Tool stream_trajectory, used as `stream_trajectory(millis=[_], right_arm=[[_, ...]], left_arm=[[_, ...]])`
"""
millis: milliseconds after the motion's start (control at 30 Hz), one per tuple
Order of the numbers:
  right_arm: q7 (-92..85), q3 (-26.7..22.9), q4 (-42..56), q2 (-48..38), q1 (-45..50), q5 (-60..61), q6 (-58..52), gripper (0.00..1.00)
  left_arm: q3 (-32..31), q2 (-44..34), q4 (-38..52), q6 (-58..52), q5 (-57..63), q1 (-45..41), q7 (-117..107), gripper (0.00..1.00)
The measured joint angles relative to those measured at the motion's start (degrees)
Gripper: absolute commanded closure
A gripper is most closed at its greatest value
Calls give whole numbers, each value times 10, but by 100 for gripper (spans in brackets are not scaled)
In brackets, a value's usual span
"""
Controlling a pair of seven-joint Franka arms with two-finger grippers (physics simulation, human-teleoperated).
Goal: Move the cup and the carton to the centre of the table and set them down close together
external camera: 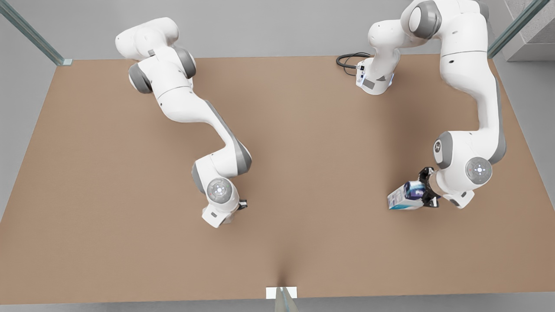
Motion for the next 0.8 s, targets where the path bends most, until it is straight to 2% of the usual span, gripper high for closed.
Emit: stream_trajectory(millis=[333,633,700,733,800], right_arm=[[45,4,16,30,93,2,51,79],[89,3,13,58,128,26,87,79],[91,2,10,58,124,27,87,47],[92,3,10,58,123,24,86,14],[88,2,10,58,123,22,86,7]], left_arm=[[-39,-5,0,-1,0,0,-5,45],[-39,-8,0,-2,0,0,-5,45],[-40,-8,0,-2,0,0,-5,45],[-40,-8,0,-2,0,0,-5,45],[-40,-8,0,-2,1,-1,-5,45]])
